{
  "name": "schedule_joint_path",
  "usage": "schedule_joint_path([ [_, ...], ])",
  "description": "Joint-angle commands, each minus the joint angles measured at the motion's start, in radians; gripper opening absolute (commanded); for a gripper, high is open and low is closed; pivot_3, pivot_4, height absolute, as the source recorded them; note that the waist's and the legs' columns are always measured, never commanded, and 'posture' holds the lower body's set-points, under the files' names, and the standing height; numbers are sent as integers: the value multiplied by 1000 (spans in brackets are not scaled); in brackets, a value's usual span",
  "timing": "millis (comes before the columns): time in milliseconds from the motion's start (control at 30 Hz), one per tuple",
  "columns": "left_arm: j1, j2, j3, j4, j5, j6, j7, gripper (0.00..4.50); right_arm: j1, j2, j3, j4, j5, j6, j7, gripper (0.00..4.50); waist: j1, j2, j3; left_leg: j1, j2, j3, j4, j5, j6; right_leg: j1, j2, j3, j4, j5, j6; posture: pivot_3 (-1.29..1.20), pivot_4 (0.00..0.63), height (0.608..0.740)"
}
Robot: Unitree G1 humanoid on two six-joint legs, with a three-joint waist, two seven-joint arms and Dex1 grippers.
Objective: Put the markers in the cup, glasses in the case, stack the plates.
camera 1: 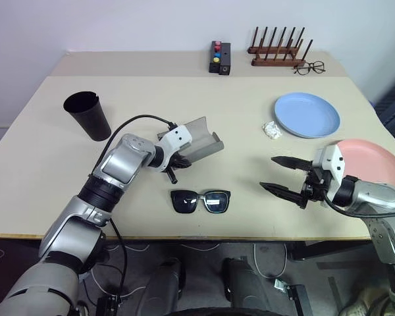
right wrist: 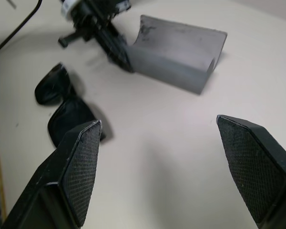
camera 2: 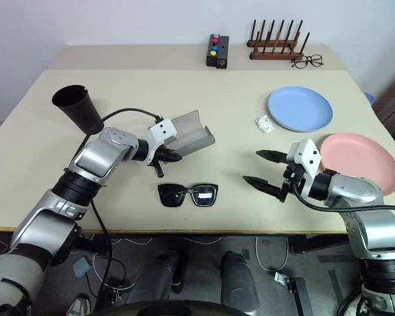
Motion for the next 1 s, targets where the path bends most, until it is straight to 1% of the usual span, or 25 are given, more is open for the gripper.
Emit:
schedule_joint_path([
  [33,3,36,49,-15,-13,-92,-47,72,20,-34,-44,-6,8,-15,28,3938,0,0,0,0,0,0,0,0,0,0,0,0,0,0,0,0,150,740],
  [100,9,59,50,5,-13,-138,-83,72,26,-42,-51,-4,13,-15,34,3938,-1,0,0,0,0,0,0,0,0,0,0,0,0,-1,-1,0,150,740],
  [167,22,81,69,61,-13,-302,-129,72,28,-47,-58,-1,17,-13,41,3938,-1,0,0,0,0,0,0,0,0,0,0,0,0,-1,-2,0,150,740],
  [300,-14,129,40,232,30,-474,-258,72,23,-48,-64,2,18,-10,46,3938,0,0,0,0,0,0,0,0,0,0,-1,0,0,-1,-2,0,150,740],
  [367,-38,138,30,314,47,-559,-326,72,21,-46,-63,0,18,-8,44,3938,1,0,0,0,0,1,0,0,0,0,-1,0,0,-1,-2,0,150,740],
  [433,-68,137,22,383,65,-605,-375,72,21,-43,-62,-3,18,-9,40,3938,5,0,0,0,-1,1,0,0,0,0,-2,0,-1,-1,-2,0,150,740],
  [533,-115,128,7,472,119,-697,-398,72,22,-36,-60,-16,20,-8,29,3938,14,0,0,-1,-1,1,1,0,0,0,-2,0,-1,-1,-2,0,150,740],
  [633,-137,111,11,501,130,-723,-424,72,30,-36,-63,-21,23,-9,27,3938,21,0,0,-1,-1,1,1,0,1,0,-2,0,-1,-1,-2,0,150,740],
  [767,-125,109,12,461,134,-724,-472,72,44,-35,-70,-34,28,-8,20,3938,21,0,0,-1,-1,1,2,-1,1,0,-2,0,-1,-1,-2,0,150,740],
  [1000,-144,107,20,507,170,-751,-464,72,55,-36,-76,-43,36,-6,10,3938,21,0,0,-1,-1,1,2,-1,1,0,-2,0,-1,-1,-1,0,150,740],
])
